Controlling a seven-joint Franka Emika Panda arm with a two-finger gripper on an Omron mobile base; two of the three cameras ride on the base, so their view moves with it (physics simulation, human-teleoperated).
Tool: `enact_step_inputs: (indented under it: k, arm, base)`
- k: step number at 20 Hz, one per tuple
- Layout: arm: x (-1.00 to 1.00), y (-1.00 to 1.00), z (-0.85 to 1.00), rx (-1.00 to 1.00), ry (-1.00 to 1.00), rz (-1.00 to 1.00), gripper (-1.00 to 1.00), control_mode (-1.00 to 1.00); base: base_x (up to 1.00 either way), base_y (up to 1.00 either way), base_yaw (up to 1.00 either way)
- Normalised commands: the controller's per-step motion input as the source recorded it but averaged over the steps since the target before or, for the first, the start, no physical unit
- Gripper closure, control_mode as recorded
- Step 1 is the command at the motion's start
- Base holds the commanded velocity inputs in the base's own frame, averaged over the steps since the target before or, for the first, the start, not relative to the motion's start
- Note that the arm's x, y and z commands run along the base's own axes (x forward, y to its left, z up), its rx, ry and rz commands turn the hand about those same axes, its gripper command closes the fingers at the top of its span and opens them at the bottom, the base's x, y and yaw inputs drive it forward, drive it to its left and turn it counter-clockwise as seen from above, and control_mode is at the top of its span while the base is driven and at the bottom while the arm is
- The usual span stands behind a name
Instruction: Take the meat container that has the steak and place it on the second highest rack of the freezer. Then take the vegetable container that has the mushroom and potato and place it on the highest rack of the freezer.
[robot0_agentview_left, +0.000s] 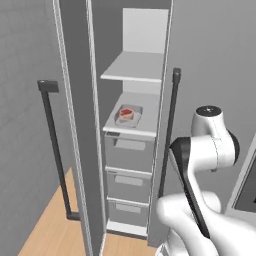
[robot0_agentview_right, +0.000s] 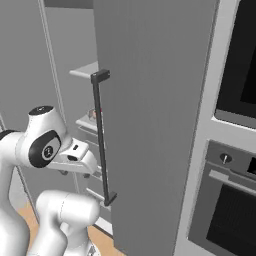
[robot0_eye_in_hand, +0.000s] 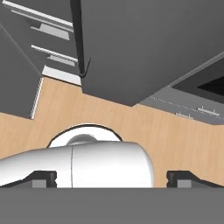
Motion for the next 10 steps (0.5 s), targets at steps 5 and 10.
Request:
enact_step_inputs:
  k: [5, 10]
  arm:
    - [0.00, 0.00, 0.00, 0.00, 0.00, 0.00, -1.00, 1.00]
    - [0.00, 0.00, 0.00, 0.00, 0.00, 0.00, -1.00, 1.00]
  base:
    - [-0.05, -0.80, 0.00]
    - [-0.17, -0.97, 0.00]
